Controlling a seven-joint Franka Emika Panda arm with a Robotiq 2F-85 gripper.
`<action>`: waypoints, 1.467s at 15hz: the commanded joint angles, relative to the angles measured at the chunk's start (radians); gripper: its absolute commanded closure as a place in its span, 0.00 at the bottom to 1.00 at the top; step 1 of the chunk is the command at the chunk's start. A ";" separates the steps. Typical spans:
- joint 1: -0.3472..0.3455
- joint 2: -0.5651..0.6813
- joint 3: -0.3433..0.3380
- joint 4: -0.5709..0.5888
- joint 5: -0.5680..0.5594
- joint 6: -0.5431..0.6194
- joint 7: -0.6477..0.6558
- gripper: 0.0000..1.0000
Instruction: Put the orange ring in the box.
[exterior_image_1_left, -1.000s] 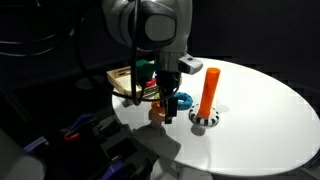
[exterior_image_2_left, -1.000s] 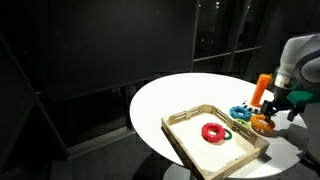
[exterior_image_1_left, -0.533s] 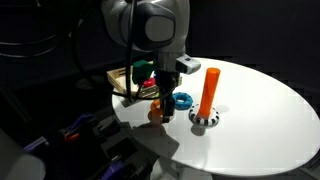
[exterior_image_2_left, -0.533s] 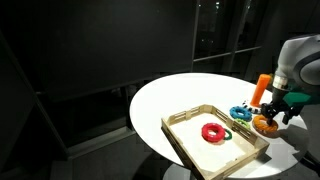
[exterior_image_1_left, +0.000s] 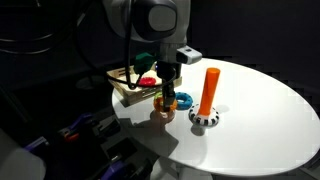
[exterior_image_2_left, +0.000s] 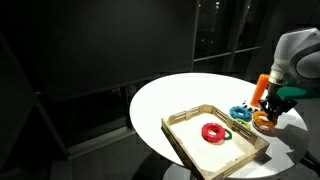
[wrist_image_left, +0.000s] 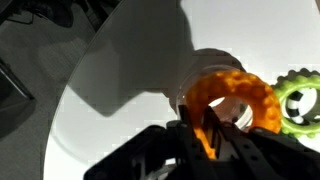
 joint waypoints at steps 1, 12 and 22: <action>0.004 -0.081 0.031 0.025 0.041 -0.087 0.008 0.96; 0.058 -0.067 0.183 0.187 0.169 -0.235 0.007 0.95; 0.143 0.036 0.217 0.259 0.079 -0.247 0.079 0.95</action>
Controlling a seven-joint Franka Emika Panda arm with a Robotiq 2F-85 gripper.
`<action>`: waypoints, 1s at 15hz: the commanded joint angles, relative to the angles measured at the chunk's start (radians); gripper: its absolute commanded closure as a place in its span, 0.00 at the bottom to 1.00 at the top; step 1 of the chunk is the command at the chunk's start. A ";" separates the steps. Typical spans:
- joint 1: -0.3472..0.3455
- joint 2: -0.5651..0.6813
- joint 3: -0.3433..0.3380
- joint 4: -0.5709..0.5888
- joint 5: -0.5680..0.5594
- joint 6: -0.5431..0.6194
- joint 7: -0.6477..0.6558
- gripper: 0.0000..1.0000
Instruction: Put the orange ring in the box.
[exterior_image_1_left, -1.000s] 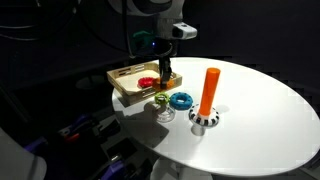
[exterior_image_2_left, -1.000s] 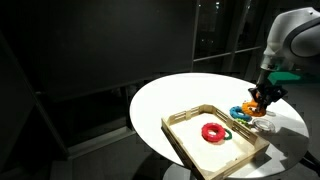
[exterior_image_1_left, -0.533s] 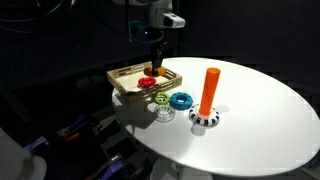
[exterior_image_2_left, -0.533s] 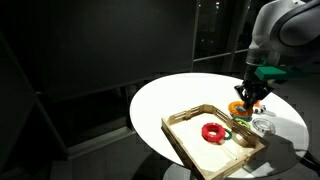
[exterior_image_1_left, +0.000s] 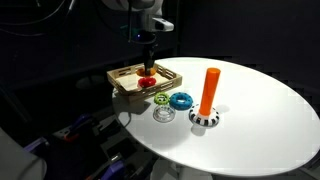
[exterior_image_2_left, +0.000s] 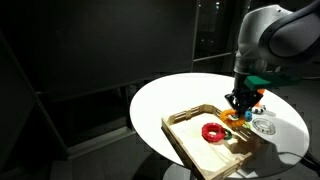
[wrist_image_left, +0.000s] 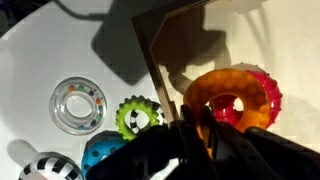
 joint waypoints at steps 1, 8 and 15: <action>0.027 0.055 -0.001 0.062 -0.055 -0.031 0.061 0.95; 0.062 0.131 -0.011 0.110 -0.084 -0.034 0.097 0.74; 0.070 0.145 -0.024 0.121 -0.080 -0.045 0.091 0.14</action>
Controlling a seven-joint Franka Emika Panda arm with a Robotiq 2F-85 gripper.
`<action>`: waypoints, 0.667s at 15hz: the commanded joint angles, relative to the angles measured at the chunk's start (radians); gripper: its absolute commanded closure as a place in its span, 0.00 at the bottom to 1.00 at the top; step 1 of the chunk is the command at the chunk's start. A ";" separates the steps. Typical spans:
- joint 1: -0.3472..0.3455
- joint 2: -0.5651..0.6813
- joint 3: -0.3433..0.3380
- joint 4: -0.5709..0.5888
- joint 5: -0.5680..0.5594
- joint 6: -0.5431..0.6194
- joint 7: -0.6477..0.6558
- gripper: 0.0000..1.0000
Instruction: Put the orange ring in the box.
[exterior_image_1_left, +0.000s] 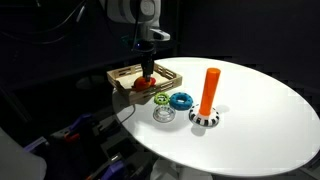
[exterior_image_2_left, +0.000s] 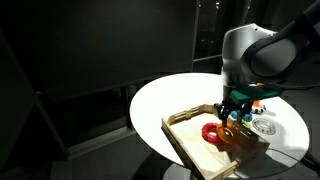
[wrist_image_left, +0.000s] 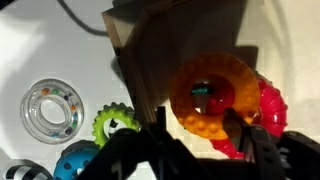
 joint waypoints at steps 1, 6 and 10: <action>0.006 -0.009 -0.018 0.023 -0.019 -0.045 0.015 0.07; -0.024 -0.070 -0.035 0.008 -0.001 -0.135 -0.020 0.00; -0.059 -0.148 -0.040 -0.005 0.002 -0.258 -0.058 0.00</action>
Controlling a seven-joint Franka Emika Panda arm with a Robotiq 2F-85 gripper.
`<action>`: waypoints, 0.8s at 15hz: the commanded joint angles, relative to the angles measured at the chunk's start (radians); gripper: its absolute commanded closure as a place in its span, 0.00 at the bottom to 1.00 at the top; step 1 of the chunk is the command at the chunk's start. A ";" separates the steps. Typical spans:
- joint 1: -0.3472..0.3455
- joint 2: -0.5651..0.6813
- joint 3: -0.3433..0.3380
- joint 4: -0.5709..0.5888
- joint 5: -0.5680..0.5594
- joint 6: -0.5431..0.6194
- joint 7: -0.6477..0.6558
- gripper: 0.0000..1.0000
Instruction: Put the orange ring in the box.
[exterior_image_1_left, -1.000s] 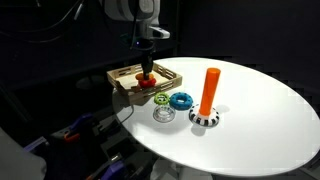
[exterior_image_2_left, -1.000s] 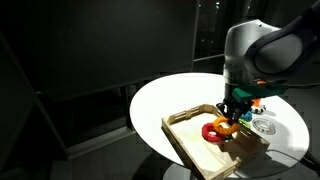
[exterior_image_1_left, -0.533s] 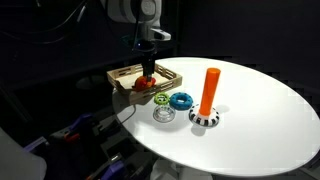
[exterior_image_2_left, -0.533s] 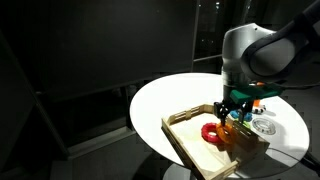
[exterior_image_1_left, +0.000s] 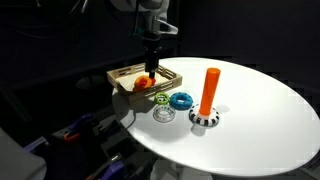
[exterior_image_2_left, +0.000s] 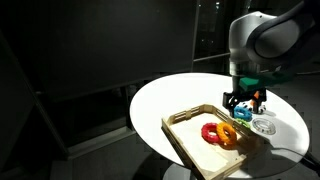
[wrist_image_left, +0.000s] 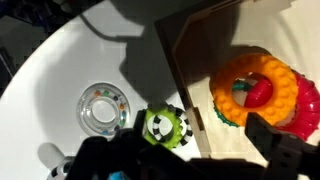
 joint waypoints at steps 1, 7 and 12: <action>-0.038 -0.092 0.001 -0.016 0.007 -0.117 -0.064 0.00; -0.092 -0.197 0.002 -0.020 0.028 -0.262 -0.236 0.00; -0.110 -0.198 0.010 -0.003 0.009 -0.289 -0.253 0.00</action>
